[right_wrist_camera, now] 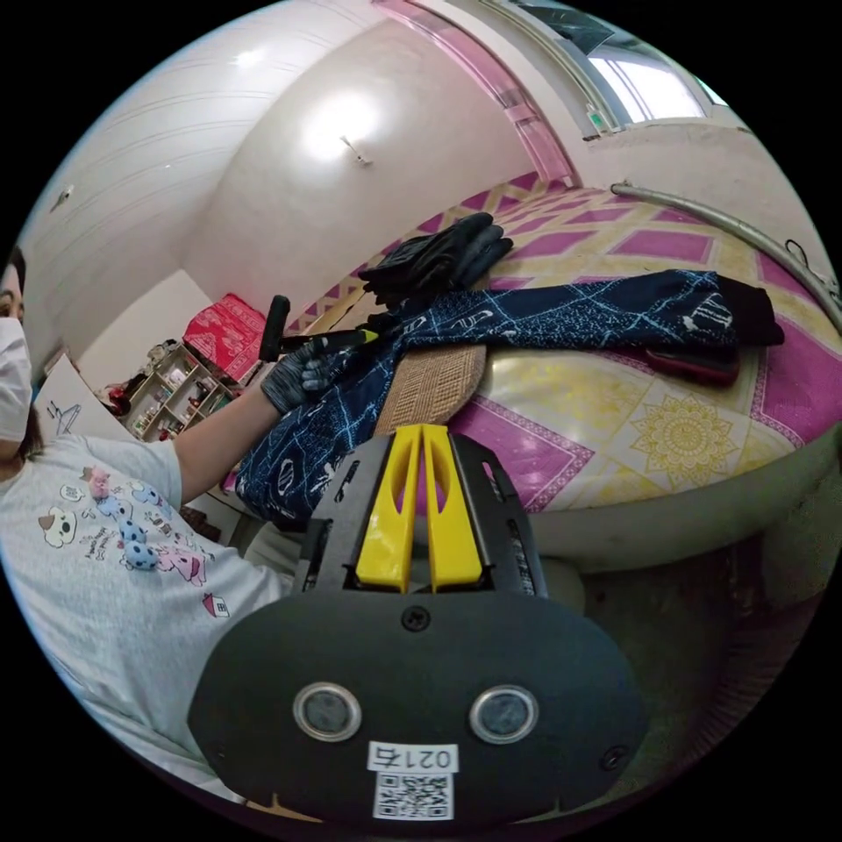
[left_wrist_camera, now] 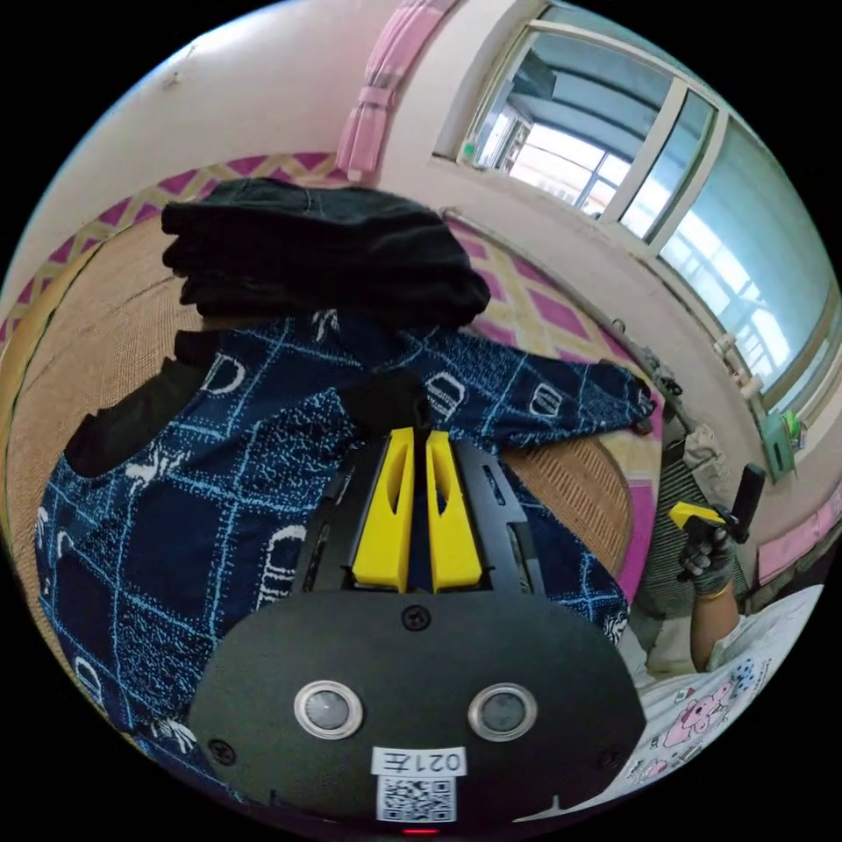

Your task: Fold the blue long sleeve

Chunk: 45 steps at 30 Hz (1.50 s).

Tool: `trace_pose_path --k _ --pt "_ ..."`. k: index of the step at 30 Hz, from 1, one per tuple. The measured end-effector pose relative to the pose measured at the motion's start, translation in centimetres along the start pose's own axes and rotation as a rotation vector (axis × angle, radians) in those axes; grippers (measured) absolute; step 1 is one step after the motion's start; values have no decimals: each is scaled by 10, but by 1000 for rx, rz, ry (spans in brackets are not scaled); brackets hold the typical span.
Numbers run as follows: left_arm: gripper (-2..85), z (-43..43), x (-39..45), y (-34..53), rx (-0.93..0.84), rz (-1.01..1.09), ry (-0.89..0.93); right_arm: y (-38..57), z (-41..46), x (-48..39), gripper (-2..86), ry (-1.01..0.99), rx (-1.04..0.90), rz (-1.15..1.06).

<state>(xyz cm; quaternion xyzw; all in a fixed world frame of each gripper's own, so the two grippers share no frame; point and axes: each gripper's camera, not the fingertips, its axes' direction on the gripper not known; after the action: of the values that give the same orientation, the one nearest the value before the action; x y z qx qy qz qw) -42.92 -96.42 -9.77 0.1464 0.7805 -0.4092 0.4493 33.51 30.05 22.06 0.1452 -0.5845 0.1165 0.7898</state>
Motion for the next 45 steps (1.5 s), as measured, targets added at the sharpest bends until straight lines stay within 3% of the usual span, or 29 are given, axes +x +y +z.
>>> trace_pose_path --k 4,8,12,14,16,20,25,28,32,37,41,45 --pt "66 38 -8 1 -138 17 125 -4 -1 17 -3 5 -6 20" --pt "73 17 -15 7 21 72 289 -13 -18 43 8 9 41 79" --pt "23 2 -26 9 96 22 133 -21 -56 84 55 139 155 225" --pt "-1 16 -43 9 7 -97 36 -22 -79 109 87 190 249 335" --pt "-6 39 -54 13 -122 -137 39 -23 -99 138 108 216 326 440" --pt "-9 33 -63 24 -65 -165 82 -25 -114 205 131 176 413 630" --pt "-10 6 -66 42 37 -167 102 -29 -93 252 104 42 458 781" --pt "-10 -19 -66 57 59 -134 109 -39 -78 251 26 19 483 802" --pt "-10 -74 -72 90 104 -86 56 -106 -79 150 11 115 513 478" --pt "-10 -135 -92 137 120 -82 16 -215 -13 -47 7 31 394 18" --pt "-10 -189 -116 189 171 -135 34 -268 104 -233 6 -47 225 -287" --pt "-10 -235 -137 233 218 -188 36 -259 260 -375 5 -94 45 -453"
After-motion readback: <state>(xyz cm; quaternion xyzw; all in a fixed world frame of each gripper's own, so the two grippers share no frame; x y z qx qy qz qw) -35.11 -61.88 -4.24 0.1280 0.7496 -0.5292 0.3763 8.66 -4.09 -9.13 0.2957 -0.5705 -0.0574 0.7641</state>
